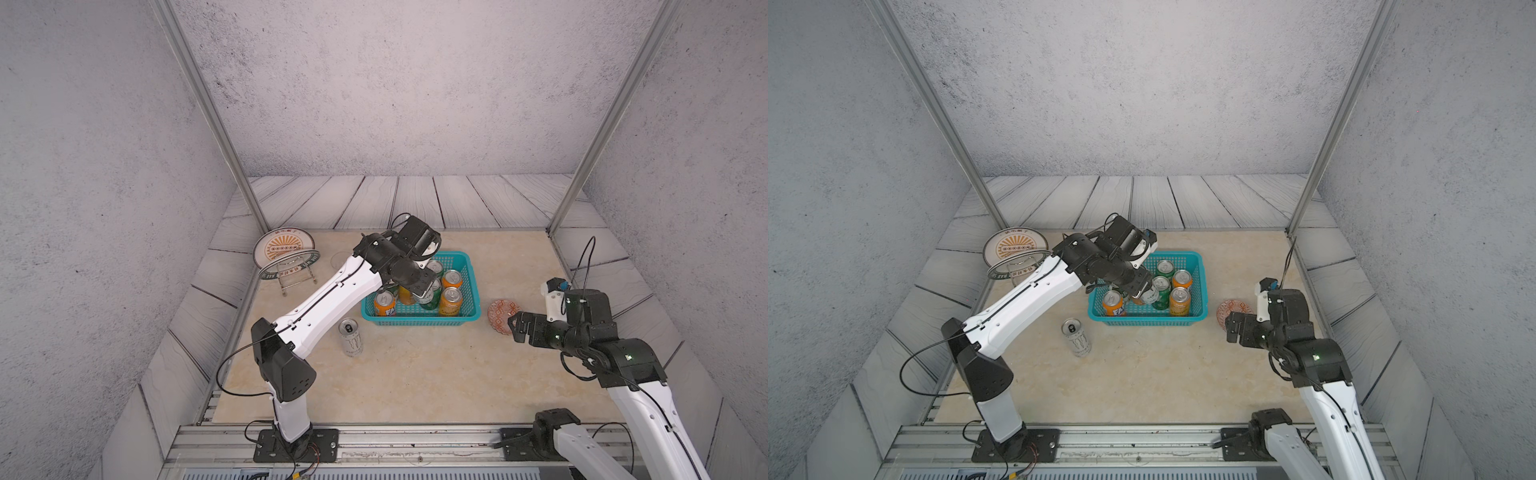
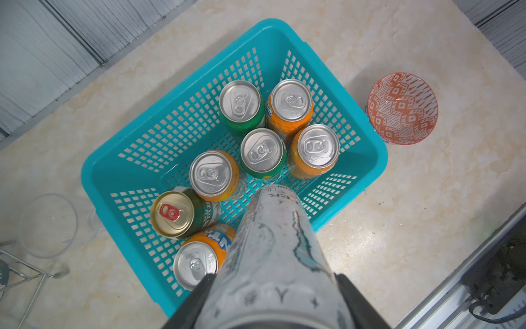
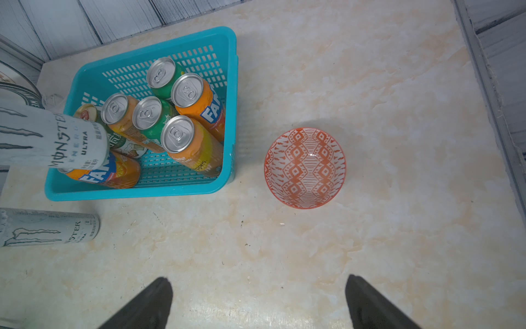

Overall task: Take out the drinks from the basket
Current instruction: Pick up the drink from the basket, then place the drink at the center of the board.

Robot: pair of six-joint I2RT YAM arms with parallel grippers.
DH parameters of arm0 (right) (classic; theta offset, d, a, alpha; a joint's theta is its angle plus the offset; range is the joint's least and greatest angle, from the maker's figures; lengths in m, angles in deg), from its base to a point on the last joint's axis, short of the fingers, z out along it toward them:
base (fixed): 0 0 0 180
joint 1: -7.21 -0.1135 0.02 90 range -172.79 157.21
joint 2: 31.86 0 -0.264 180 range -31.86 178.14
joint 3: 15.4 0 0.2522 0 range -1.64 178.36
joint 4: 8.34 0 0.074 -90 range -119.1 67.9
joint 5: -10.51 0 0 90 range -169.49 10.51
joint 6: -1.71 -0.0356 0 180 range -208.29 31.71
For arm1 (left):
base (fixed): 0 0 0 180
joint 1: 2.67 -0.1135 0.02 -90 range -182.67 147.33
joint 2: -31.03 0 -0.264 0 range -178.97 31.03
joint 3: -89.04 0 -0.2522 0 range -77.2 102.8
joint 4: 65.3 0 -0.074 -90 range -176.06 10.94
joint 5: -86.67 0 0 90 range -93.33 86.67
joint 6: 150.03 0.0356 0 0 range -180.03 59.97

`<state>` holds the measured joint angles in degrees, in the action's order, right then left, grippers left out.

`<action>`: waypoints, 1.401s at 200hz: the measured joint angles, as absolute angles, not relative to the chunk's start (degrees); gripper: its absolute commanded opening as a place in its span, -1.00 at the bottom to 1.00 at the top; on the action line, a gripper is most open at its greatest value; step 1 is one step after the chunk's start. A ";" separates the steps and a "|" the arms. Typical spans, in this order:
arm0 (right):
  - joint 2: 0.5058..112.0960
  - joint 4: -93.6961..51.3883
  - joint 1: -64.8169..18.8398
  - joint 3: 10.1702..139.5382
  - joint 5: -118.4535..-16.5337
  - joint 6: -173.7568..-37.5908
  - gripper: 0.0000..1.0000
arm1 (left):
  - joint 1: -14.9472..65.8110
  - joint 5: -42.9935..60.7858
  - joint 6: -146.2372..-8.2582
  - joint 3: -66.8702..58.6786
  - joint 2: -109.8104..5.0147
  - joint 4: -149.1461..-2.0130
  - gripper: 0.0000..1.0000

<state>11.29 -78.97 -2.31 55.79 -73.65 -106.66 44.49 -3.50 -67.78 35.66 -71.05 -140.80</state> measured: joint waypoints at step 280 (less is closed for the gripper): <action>12.23 -78.44 -2.31 55.20 -73.62 -106.64 0.99 | 44.49 -8.13 -74.20 2.24 -48.45 -138.98 0.12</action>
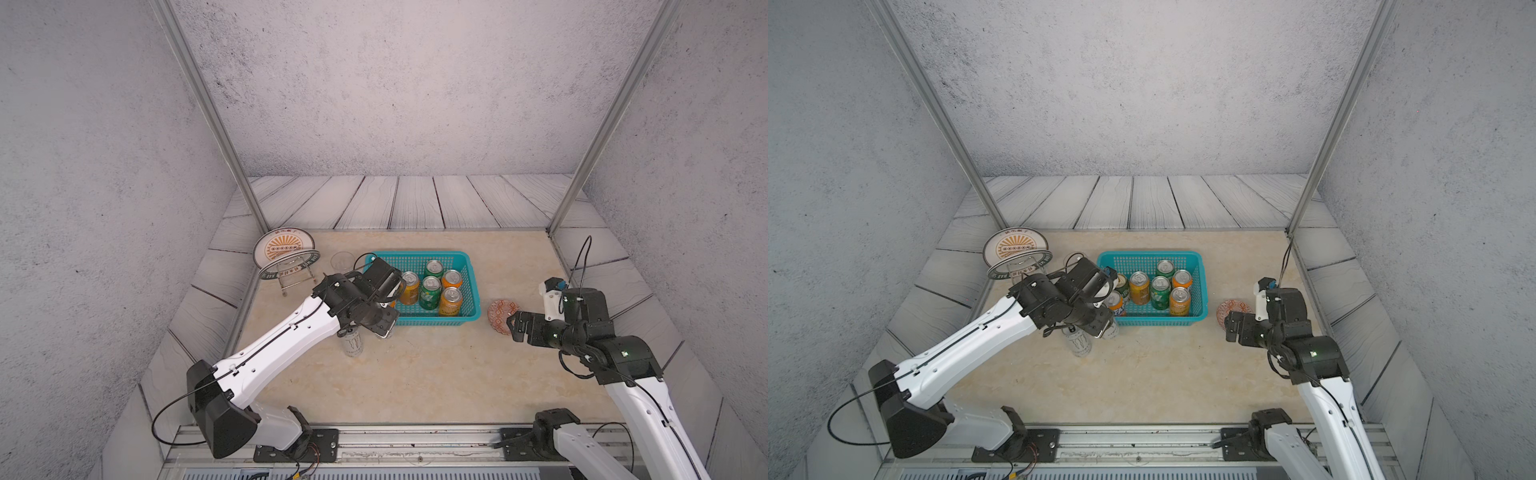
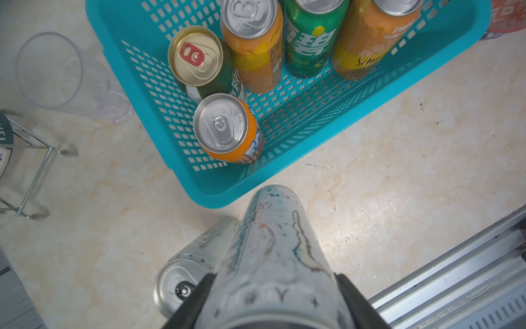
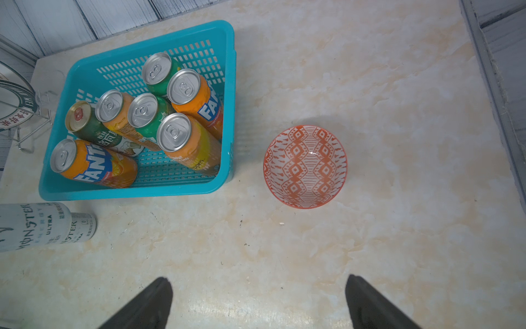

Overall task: Take out the drinks from the basket
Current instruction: Place the drink at the center of the board.

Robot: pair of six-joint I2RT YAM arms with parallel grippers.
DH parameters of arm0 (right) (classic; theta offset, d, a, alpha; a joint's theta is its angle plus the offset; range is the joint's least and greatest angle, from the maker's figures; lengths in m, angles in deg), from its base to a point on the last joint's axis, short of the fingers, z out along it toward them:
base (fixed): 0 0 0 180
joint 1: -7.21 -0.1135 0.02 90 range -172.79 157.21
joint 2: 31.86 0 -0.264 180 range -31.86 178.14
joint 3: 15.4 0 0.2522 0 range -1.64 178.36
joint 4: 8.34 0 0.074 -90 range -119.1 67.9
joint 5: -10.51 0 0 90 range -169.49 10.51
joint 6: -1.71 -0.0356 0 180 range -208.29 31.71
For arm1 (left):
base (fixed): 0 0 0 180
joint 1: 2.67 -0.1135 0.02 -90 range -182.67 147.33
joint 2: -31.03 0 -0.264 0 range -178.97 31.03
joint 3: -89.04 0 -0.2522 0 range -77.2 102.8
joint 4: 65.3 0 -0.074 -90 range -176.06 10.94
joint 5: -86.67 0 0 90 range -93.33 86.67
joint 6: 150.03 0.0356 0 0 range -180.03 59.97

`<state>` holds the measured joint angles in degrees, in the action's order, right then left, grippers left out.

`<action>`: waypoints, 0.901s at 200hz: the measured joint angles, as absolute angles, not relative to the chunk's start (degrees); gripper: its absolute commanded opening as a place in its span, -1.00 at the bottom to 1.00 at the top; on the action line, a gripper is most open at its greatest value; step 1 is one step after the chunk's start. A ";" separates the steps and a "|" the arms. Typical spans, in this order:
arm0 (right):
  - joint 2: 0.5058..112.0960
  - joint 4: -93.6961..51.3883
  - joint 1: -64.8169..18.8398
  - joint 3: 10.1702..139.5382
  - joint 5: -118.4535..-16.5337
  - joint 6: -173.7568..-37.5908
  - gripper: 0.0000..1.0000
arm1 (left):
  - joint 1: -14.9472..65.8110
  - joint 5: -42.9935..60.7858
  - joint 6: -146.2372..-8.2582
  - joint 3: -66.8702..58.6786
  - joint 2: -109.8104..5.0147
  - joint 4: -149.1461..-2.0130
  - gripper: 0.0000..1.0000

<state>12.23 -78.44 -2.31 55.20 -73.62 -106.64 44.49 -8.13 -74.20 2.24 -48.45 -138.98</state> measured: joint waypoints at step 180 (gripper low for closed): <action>12.15 -78.44 -2.31 54.85 -73.62 -106.66 0.99 | 44.34 -10.58 -76.58 -6.15 -55.16 -132.05 0.12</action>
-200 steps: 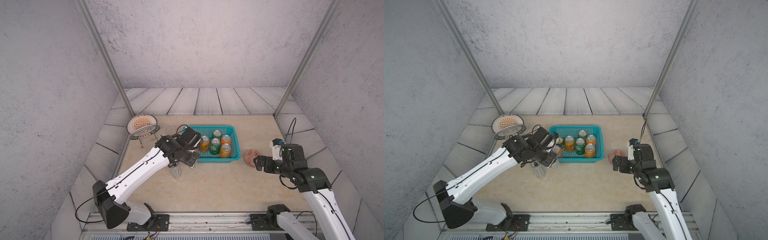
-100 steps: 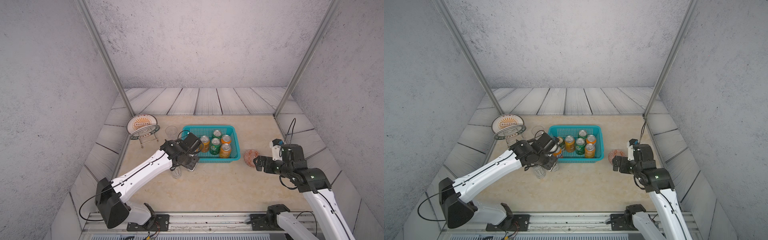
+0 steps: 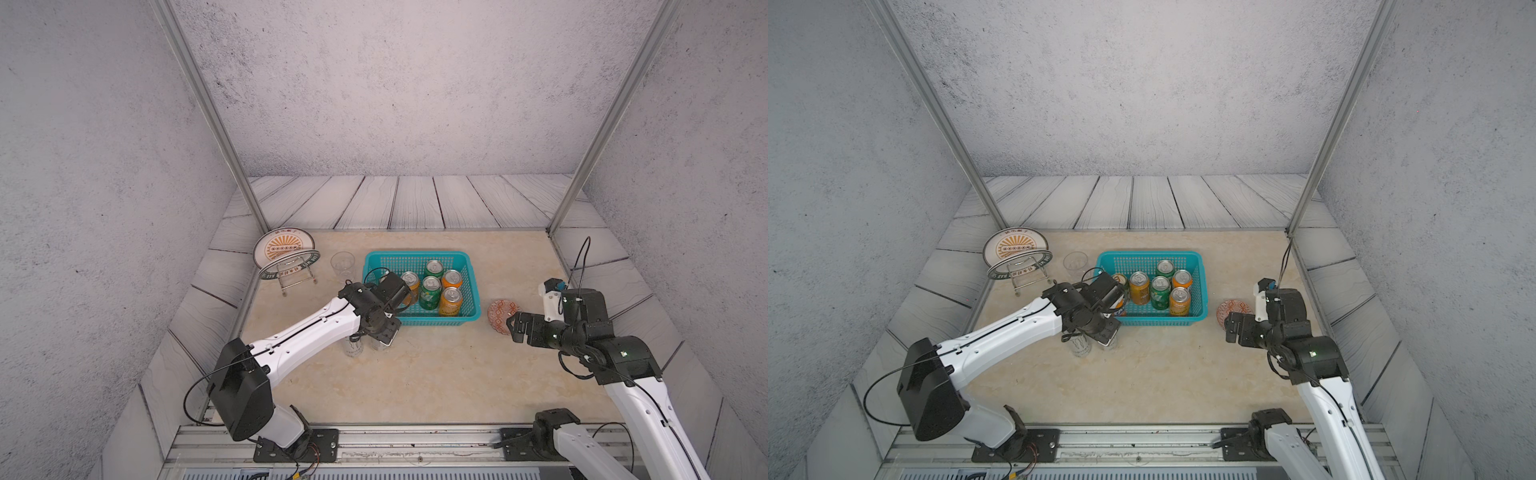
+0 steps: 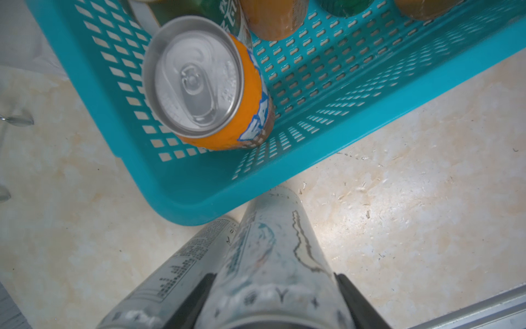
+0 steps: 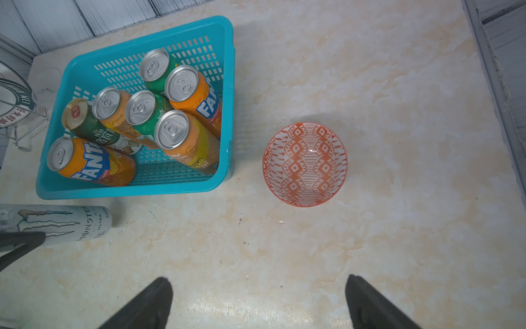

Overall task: Take out the drinks from the basket
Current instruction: Place the drink at the center of the board.

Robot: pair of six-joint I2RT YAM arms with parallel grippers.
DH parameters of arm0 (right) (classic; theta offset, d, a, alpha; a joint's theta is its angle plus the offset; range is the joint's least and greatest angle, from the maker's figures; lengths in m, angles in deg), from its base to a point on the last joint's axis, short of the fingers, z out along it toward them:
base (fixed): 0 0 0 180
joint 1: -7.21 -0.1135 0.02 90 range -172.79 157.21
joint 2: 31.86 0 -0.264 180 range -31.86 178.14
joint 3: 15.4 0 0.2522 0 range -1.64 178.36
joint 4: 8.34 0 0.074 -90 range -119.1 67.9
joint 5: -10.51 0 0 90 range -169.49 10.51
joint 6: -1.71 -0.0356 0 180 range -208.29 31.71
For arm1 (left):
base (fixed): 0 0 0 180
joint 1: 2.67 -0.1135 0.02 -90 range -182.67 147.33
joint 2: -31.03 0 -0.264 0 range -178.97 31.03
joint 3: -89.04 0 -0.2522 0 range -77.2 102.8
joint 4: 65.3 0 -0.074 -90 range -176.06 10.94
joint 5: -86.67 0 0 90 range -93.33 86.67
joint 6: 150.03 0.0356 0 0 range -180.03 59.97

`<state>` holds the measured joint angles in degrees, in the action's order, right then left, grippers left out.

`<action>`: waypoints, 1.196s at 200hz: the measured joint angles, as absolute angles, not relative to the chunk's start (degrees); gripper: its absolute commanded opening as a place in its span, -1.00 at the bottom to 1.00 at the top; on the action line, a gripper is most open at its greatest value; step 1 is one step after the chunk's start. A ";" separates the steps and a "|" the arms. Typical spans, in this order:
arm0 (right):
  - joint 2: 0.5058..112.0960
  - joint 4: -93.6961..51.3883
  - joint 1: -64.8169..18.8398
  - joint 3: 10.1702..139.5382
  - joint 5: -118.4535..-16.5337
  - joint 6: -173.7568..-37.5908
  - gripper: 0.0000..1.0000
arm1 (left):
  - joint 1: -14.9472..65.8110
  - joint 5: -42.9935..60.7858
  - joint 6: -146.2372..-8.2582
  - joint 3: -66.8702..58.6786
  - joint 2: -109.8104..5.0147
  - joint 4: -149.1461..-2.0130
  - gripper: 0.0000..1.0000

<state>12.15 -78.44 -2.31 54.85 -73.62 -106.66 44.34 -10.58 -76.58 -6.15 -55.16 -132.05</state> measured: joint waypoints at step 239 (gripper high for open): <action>13.68 -78.42 -2.31 54.85 -73.62 -106.59 0.99 | 43.07 -10.60 -76.80 -8.95 -55.16 -128.99 0.63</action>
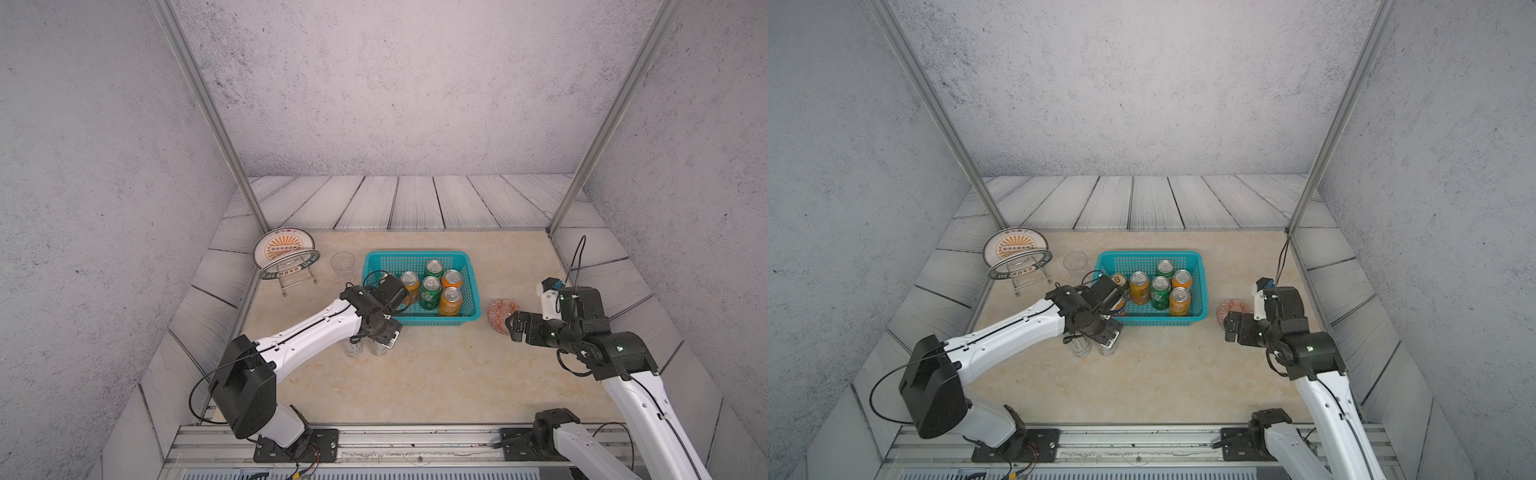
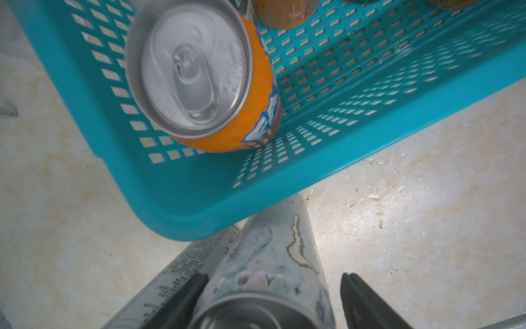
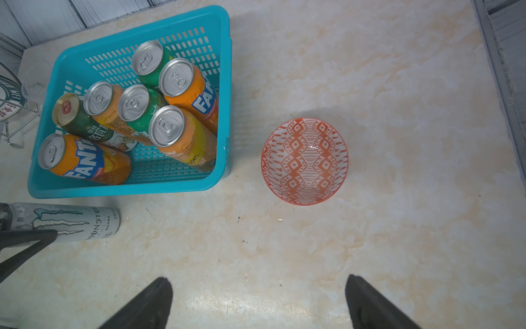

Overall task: Take out the drinks from the basket
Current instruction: Place the drink at the center of the board, then pick up the drink from the basket.

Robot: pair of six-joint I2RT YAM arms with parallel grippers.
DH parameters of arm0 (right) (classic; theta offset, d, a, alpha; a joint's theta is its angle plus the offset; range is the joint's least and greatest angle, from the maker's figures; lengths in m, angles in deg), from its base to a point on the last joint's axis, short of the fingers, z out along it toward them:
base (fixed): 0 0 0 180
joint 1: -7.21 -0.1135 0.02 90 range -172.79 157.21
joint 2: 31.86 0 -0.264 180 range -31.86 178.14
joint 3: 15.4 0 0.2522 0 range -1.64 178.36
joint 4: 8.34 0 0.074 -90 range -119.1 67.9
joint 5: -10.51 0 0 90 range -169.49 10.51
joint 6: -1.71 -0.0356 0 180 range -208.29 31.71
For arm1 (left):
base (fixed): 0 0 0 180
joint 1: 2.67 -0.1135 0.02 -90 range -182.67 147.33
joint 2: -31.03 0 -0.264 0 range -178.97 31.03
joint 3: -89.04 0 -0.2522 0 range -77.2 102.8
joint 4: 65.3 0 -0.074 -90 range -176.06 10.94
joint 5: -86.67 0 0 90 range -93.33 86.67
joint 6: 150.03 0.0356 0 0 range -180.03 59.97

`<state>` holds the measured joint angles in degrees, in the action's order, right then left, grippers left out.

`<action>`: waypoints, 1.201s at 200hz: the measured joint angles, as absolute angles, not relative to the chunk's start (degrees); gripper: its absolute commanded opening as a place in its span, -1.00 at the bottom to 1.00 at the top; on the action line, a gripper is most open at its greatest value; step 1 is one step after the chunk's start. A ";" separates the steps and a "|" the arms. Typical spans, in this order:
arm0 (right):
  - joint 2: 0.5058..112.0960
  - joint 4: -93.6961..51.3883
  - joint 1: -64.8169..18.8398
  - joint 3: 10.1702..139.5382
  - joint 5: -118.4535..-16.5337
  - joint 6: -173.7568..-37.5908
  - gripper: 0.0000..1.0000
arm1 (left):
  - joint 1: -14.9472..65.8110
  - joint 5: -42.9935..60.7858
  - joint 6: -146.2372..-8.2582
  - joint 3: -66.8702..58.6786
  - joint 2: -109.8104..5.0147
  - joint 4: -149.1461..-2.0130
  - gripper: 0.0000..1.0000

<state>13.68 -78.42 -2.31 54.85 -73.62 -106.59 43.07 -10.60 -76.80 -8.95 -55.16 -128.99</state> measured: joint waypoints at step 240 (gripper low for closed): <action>13.48 -79.08 -2.31 56.06 -73.65 -106.46 0.99 | 36.34 -8.13 -69.90 12.45 -58.88 -132.84 0.97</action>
